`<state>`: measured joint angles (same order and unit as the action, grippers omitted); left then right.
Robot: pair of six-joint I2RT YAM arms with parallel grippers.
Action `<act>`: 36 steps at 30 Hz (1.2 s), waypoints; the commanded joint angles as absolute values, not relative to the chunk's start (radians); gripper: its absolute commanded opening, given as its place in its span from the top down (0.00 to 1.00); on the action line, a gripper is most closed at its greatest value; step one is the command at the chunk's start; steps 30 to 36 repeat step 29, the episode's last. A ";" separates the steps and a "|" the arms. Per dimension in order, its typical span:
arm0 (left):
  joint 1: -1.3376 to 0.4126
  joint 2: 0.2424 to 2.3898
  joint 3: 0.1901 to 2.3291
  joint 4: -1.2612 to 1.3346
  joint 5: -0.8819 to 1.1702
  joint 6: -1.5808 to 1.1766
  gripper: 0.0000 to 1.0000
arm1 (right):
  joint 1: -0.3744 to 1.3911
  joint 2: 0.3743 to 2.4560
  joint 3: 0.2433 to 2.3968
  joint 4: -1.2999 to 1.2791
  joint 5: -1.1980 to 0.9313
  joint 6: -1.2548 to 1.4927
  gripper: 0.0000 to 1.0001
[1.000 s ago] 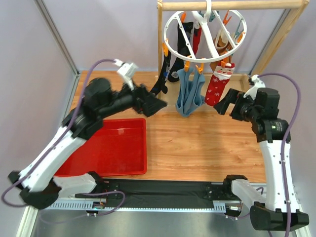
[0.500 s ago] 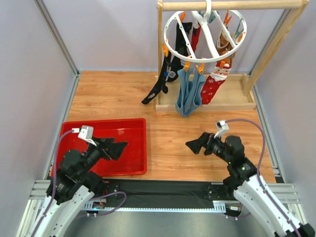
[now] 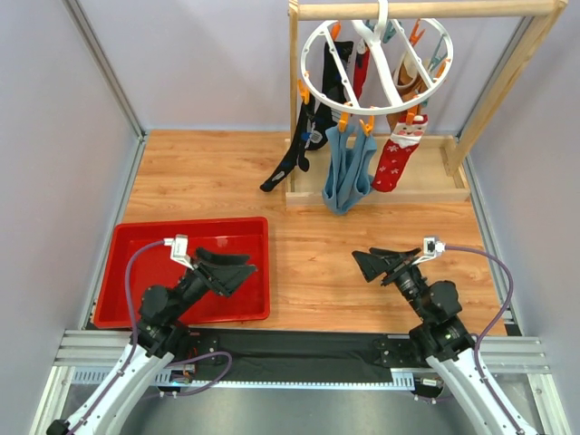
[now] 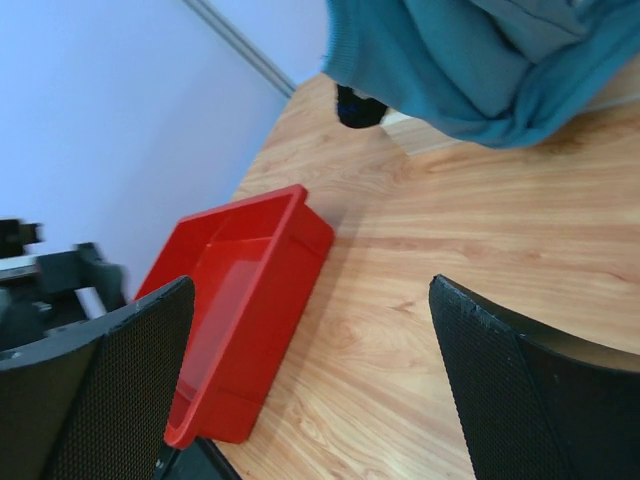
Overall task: Clip the socks to the hanger
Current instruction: Reset both arms
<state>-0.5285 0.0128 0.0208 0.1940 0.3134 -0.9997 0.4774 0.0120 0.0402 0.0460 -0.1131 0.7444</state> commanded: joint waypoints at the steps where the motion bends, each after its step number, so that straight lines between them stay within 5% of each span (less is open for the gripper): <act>1: -0.525 -0.109 -0.138 0.548 0.396 -1.098 0.05 | 0.485 -0.049 -0.083 -0.078 0.038 0.768 0.00; 36: -0.549 -0.020 -0.133 0.502 0.416 -1.083 0.05 | 0.523 -0.060 -0.081 -0.167 0.129 0.775 0.00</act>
